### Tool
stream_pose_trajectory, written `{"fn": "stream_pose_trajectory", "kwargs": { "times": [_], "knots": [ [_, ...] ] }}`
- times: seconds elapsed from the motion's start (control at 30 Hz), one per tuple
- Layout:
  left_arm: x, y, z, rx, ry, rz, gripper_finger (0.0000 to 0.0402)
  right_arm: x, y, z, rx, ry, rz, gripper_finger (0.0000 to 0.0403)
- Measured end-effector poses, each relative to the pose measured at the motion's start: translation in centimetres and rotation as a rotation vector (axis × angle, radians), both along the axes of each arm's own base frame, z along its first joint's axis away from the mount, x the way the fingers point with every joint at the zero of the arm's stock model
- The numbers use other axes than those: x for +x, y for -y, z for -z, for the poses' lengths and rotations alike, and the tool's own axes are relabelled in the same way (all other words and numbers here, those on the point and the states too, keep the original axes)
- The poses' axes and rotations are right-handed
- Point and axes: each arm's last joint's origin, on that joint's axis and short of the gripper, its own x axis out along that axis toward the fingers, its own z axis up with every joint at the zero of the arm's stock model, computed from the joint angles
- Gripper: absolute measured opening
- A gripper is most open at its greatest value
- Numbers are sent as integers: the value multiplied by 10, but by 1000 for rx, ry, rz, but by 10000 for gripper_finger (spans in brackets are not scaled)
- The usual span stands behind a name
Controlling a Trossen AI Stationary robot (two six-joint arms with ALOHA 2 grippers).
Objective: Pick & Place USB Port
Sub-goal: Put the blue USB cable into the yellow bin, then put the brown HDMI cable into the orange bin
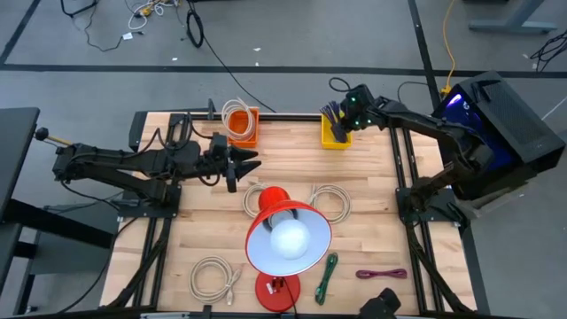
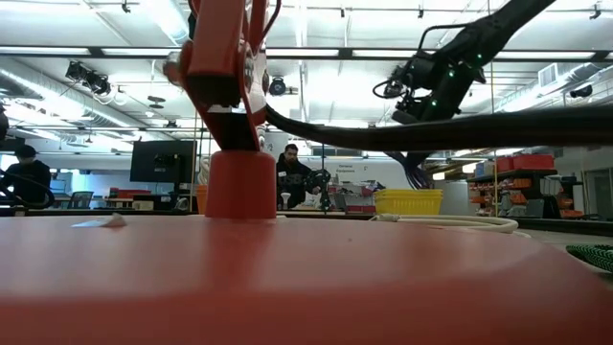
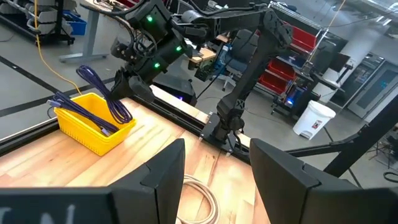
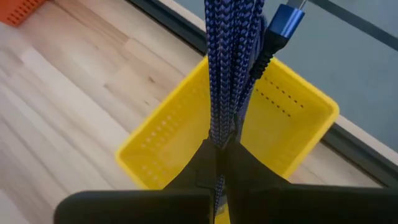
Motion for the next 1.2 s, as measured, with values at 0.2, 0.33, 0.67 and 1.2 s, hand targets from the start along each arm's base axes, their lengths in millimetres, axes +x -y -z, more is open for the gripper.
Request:
{"fn": "stream_pose_trajectory", "kwargs": {
  "times": [0.2,0.33,0.67,1.2],
  "knots": [
    [0,0,0,0,0,0,186,-1,0,0,2,-7,4,4],
    [0,0,0,0,-1,4,186,-1,0,1,0,-21,12,8],
    [0,0,0,0,-1,5,186,-1,0,0,2,-7,27,59],
    [0,0,1,1,-5,4,186,24,-27,-20,138,305,-237,133]
  ]
}}
